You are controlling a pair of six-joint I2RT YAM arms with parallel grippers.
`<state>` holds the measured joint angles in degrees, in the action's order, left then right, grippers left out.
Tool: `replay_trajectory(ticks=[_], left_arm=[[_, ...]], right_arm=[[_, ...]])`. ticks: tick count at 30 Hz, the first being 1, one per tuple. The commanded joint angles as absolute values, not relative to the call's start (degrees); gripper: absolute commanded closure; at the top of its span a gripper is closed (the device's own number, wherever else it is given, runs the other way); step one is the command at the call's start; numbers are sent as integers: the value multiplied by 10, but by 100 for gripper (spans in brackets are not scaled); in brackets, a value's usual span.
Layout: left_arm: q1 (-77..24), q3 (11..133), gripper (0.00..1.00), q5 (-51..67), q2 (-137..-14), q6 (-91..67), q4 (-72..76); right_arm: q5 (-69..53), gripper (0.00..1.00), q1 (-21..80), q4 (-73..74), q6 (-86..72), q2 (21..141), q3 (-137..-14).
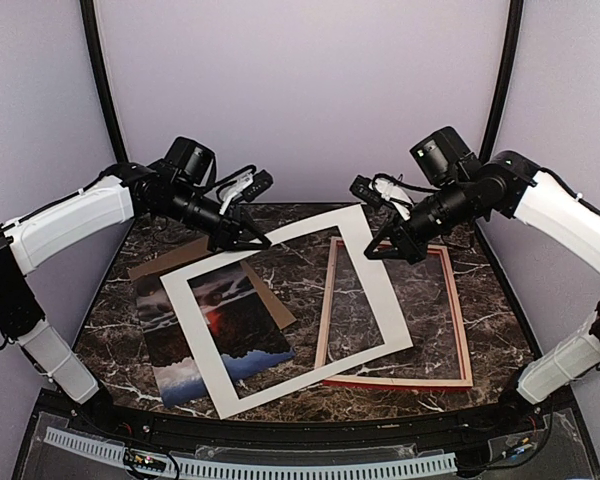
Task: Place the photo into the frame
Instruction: Pass from the right arm to the left, then position the photo frame at the center of the board.
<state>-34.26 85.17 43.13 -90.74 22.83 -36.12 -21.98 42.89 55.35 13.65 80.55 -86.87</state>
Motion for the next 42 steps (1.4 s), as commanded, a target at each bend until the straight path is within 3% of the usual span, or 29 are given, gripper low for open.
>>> replay_trajectory(ticks=[1, 4, 6, 13, 26, 32, 42], left_arm=[[-345, 867, 100, 457, -897, 216, -373], [-345, 869, 100, 454, -888, 188, -364], [-345, 870, 100, 442, -881, 167, -360], [-324, 839, 100, 392, -843, 44, -297], [-309, 775, 100, 374, -778, -213, -169], [-309, 773, 100, 363, -751, -233, -149], [-309, 768, 100, 321, -724, -277, -103]], right_arm=[[-197, 84, 422, 527, 105, 801, -874], [-172, 54, 405, 510, 76, 802, -869], [-151, 40, 387, 496, 54, 797, -863], [-91, 21, 279, 461, -45, 783, -825], [-19, 19, 49, 339, -146, 824, -607], [-30, 28, 27, 302, -162, 875, -577], [-49, 52, 27, 263, -172, 946, -556]])
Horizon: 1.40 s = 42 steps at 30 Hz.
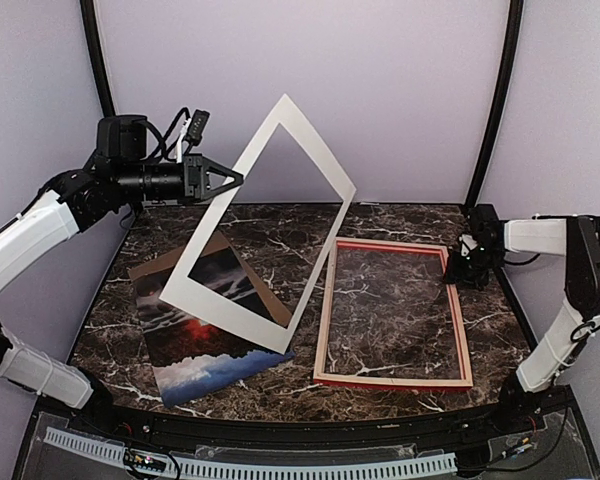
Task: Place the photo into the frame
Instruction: Position the photo frame at the center of the board.
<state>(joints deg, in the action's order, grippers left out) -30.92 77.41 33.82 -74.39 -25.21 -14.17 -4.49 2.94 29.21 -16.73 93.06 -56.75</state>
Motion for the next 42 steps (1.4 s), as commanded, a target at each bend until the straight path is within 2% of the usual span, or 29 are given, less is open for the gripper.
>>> replay_trajectory(ticks=[1, 6, 14, 23, 26, 29, 30, 32, 38, 42], left_arm=[[-309, 770, 100, 318, -722, -280, -101], [-309, 771, 100, 306, -713, -285, -91], [-309, 757, 100, 291, -712, -322, -52], [-312, 667, 100, 290, -711, -466, 115], [-324, 643, 100, 289, -726, -518, 165], [-339, 637, 100, 287, -747, -552, 215], [-348, 635, 100, 286, -757, -569, 236], [-364, 636, 100, 283, -778, -590, 267], [-406, 668, 100, 300, -861, -651, 353], [-411, 639, 100, 270, -893, -694, 388]], right_arm=[[-45, 53, 26, 260, -172, 949, -554], [-38, 57, 26, 254, -170, 958, -545], [-84, 76, 33, 235, -170, 951, -529], [-96, 78, 88, 201, -206, 944, -512], [-116, 73, 103, 182, -223, 943, -507], [-117, 62, 105, 179, -227, 936, -507], [-108, 56, 103, 184, -226, 930, -511], [-89, 50, 102, 203, -220, 922, -524], [-63, 43, 69, 239, -202, 902, -554], [-53, 41, 40, 253, -195, 883, -560]])
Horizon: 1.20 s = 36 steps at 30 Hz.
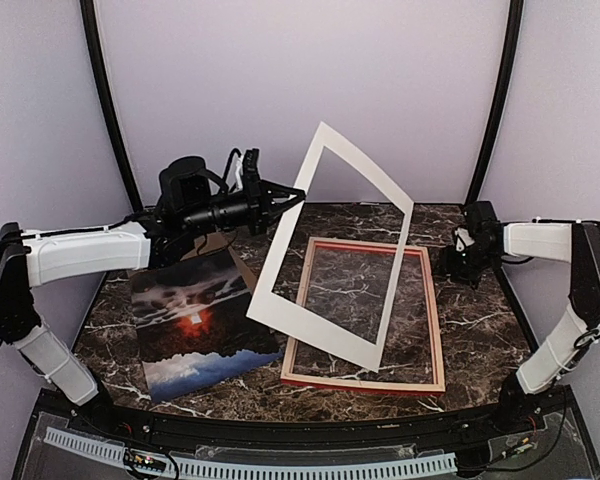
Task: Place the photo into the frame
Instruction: Position the photo frame at the center of the board, then place the mat board on the glass panel.
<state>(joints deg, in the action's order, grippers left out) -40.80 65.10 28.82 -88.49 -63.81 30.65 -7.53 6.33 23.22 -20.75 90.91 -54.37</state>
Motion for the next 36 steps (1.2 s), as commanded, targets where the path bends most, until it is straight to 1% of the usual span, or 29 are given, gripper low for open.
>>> replay_trajectory(ticks=[1, 5, 12, 17, 26, 36], left_arm=[[-411, 633, 100, 251, -901, -694, 383], [-412, 607, 100, 204, -939, -694, 362], [-412, 561, 100, 180, -1051, -749, 414], [-412, 550, 100, 156, -1076, -720, 383], [-423, 570, 100, 147, -1100, -668, 327], [-452, 649, 100, 137, -1152, -634, 282]], right_arm=[[-50, 41, 35, 256, -193, 879, -561], [-44, 39, 25, 265, -187, 873, -569], [-59, 39, 25, 264, -183, 882, -576], [-57, 39, 25, 270, -177, 884, -579], [-66, 39, 26, 266, -174, 896, -584], [-77, 40, 31, 261, -171, 902, -581]])
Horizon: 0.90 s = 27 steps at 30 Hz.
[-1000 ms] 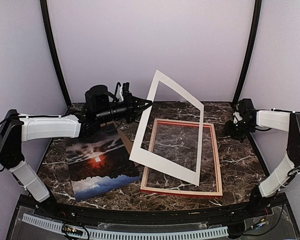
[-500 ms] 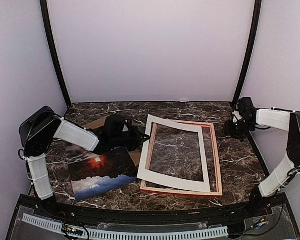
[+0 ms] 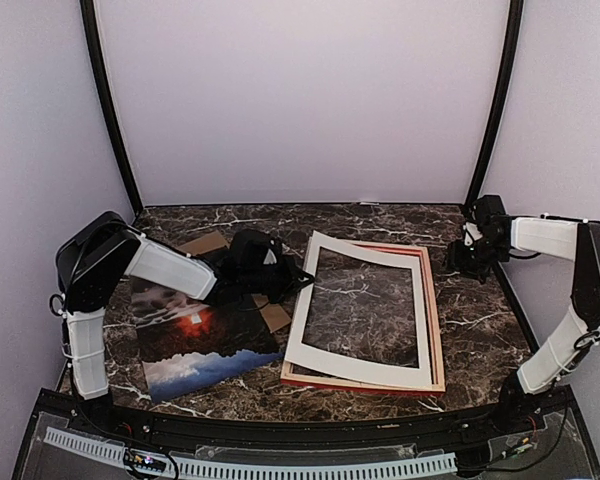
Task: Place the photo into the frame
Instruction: Place the mat board on the glass panel.
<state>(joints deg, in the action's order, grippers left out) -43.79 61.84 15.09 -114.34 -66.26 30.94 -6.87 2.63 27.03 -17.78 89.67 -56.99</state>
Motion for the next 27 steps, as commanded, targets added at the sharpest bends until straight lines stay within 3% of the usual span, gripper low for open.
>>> replay_trajectory(ticks=[1, 27], left_arm=[[-453, 653, 100, 134, -1155, -632, 279], [-469, 687, 100, 50, -1164, -596, 272]], right_arm=[[-78, 40, 32, 260, -171, 902, -581], [-86, 40, 44, 258, -168, 912, -579]])
